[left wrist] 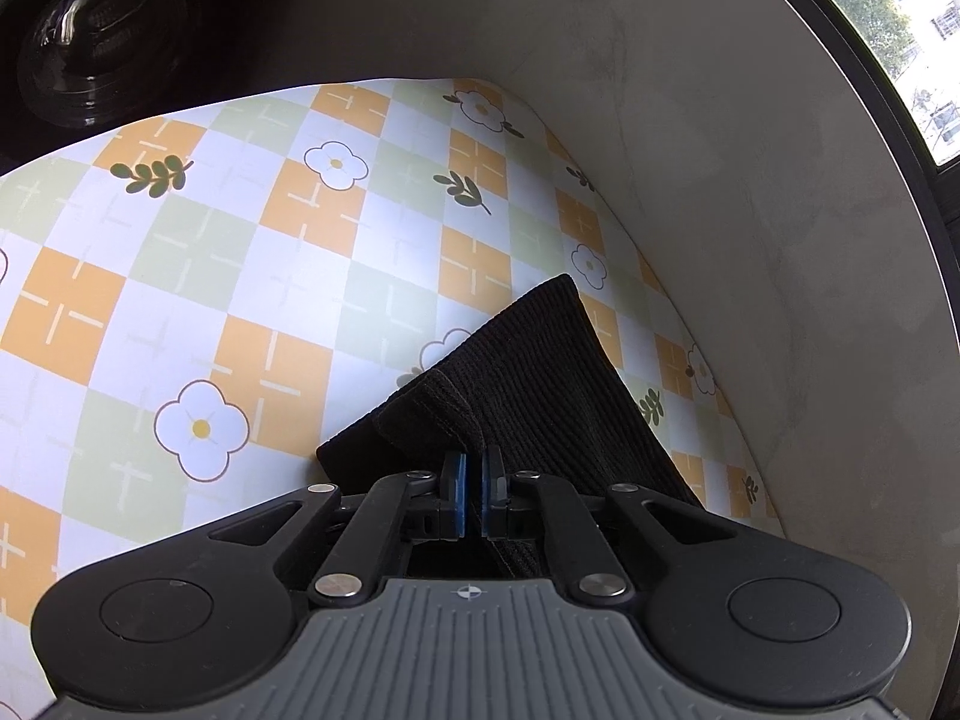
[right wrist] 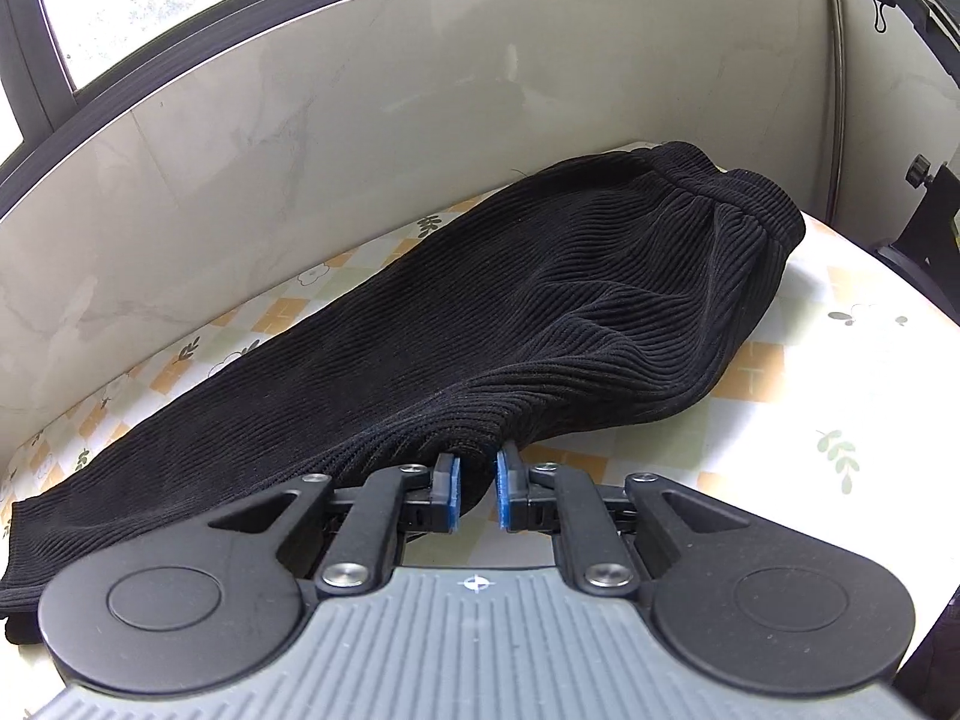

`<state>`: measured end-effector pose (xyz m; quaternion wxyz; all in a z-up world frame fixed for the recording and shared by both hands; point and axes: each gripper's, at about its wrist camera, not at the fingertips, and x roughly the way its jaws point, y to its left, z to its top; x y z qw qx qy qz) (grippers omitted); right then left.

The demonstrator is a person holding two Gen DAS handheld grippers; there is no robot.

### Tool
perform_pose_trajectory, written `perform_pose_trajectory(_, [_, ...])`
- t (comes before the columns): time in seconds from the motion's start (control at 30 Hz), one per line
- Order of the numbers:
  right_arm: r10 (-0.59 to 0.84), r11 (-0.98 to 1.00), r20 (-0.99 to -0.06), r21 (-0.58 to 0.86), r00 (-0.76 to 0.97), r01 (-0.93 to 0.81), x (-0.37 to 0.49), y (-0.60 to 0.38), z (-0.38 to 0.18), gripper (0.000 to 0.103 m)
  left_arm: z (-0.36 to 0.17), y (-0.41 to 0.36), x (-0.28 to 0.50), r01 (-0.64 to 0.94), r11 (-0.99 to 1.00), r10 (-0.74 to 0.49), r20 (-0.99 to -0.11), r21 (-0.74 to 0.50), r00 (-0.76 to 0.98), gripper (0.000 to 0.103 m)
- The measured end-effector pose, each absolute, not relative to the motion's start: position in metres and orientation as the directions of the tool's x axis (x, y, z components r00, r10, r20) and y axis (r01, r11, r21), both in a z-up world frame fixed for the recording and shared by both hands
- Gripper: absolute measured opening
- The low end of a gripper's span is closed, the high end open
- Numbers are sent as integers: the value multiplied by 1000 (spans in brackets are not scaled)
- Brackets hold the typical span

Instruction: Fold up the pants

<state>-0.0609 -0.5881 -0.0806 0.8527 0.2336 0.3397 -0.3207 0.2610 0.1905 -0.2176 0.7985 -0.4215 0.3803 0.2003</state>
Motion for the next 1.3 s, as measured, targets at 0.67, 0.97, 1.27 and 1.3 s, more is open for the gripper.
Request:
perform_pose_trajectory(0.67, [-329, 686, -805, 156, 494, 711, -70, -589, -111, 11, -244, 187, 236, -685, 570, 42, -817, -453, 575, 6])
perform_pose_trajectory(0.97, [-302, 681, -817, 176, 491, 711, -69, -596, -117, 12, -247, 193, 235, -695, 558, 32, -825, -453, 564, 41])
perform_pose_trajectory(1.27, [-290, 678, -786, 233, 545, 697, -66, -610, -108, 12, -248, 193, 253, -655, 599, 42, -799, -461, 600, 56])
perform_pose_trajectory(1.3, [-295, 686, -769, 243, 567, 686, -64, -611, -100, 12, -247, 192, 257, -657, 598, 45, -800, -458, 598, 57])
